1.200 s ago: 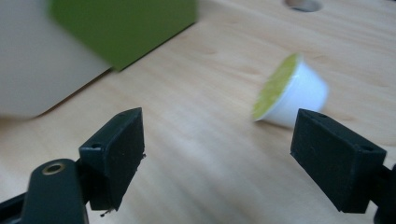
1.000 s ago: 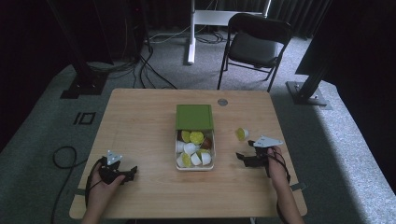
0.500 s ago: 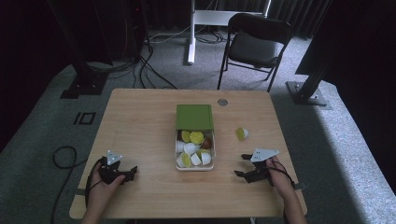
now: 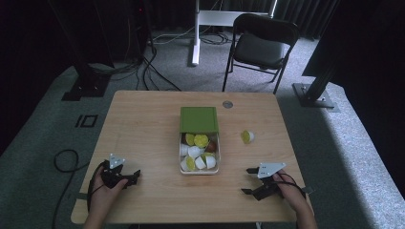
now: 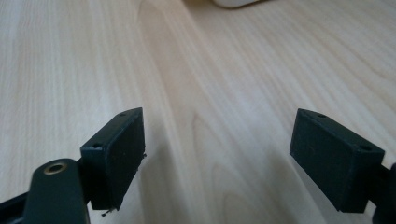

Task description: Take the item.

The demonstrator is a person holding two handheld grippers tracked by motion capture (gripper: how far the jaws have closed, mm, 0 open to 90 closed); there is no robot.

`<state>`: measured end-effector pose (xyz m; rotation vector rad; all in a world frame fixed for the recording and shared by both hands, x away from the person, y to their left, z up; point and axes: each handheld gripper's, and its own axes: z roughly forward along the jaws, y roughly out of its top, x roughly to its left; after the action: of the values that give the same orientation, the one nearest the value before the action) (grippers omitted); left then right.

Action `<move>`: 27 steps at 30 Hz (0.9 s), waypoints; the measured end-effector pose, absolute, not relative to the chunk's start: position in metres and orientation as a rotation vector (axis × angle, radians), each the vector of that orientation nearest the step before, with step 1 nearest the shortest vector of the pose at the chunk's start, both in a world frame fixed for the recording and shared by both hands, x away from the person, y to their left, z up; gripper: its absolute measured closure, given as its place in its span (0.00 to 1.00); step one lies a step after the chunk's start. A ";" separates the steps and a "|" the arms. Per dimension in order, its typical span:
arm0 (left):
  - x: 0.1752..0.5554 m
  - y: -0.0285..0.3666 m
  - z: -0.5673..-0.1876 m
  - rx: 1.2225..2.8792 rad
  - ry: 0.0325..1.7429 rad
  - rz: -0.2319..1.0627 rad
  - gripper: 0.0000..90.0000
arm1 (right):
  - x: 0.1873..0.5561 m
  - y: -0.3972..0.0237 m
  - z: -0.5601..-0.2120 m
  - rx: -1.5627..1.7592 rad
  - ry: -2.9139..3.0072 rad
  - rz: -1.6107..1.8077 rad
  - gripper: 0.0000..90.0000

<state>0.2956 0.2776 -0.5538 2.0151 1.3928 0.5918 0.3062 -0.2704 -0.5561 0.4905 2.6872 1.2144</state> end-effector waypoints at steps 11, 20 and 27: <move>0.296 0.278 -0.554 2.013 1.393 0.592 0.11 | 0.299 -0.282 -0.559 0.426 2.703 1.182 0.18; 0.296 0.278 -0.554 2.014 1.393 0.591 0.11 | 0.297 -0.292 -0.560 0.381 2.780 1.220 0.15; 0.296 0.278 -0.554 2.014 1.393 0.592 0.11 | 0.295 -0.291 -0.560 0.384 2.759 1.188 0.14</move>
<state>0.2955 0.2775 -0.5539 2.0136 1.3933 0.5920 0.2950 -0.2910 -0.5603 0.3838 2.7591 1.1885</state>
